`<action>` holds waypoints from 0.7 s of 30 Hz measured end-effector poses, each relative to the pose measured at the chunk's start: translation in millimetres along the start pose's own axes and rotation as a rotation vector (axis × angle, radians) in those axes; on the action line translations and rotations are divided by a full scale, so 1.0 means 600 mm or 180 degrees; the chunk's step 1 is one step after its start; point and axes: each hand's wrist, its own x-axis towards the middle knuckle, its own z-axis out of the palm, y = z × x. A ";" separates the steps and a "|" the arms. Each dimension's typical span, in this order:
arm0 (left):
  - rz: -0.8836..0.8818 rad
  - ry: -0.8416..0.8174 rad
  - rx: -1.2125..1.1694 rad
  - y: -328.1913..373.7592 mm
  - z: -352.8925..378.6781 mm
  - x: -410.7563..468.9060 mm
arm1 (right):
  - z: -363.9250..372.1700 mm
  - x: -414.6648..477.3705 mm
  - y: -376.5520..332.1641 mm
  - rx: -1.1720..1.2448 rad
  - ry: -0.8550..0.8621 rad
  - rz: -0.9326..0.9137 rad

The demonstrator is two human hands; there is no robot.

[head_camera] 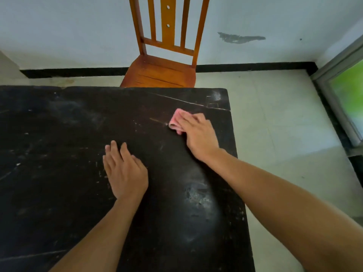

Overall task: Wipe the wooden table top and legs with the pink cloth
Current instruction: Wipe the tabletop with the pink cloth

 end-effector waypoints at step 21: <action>-0.0086 0.0013 0.0095 0.005 -0.002 -0.001 | -0.067 0.086 0.251 0.0135 -0.0042 0.2152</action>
